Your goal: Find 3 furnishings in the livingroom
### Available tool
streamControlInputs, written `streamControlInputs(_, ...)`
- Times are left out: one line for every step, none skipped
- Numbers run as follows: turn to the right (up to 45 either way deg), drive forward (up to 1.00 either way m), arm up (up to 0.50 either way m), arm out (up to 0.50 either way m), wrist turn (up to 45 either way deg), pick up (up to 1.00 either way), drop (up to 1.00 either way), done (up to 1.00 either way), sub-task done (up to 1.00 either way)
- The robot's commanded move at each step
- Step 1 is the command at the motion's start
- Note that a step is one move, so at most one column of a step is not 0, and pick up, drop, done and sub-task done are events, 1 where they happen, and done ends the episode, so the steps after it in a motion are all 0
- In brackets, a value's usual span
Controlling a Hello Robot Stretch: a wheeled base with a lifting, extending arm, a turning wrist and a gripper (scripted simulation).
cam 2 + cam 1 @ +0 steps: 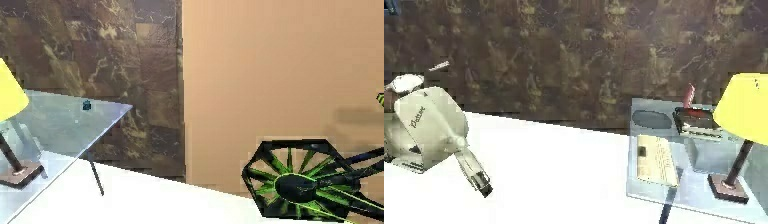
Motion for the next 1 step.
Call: streamControlInputs(-15.0, 0.00, 0.00, 0.00, 0.0, 0.00, 0.00, 0.00, 0.00)
